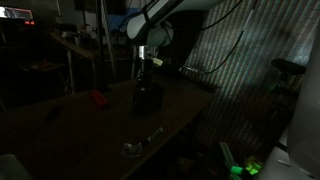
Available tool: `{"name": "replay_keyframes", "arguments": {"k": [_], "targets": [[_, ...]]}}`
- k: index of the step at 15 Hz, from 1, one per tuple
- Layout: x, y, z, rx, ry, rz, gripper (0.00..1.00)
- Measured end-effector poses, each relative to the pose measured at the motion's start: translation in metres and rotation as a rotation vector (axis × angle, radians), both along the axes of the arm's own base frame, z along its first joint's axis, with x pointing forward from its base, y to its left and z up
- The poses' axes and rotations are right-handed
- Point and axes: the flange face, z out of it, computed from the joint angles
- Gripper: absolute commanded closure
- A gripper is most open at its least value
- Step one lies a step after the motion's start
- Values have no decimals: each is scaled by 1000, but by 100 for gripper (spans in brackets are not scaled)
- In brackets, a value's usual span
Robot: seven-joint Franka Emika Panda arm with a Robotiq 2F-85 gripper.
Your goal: Shove the cloth into the black box
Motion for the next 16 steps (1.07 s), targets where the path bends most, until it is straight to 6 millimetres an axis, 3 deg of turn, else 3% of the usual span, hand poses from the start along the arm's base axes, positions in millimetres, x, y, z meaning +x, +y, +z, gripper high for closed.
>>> {"name": "replay_keyframes", "arguments": {"k": [13, 16], "targets": [[3, -14, -23, 108, 20, -106, 100], [3, -25, -39, 117, 41, -120, 100]]}}
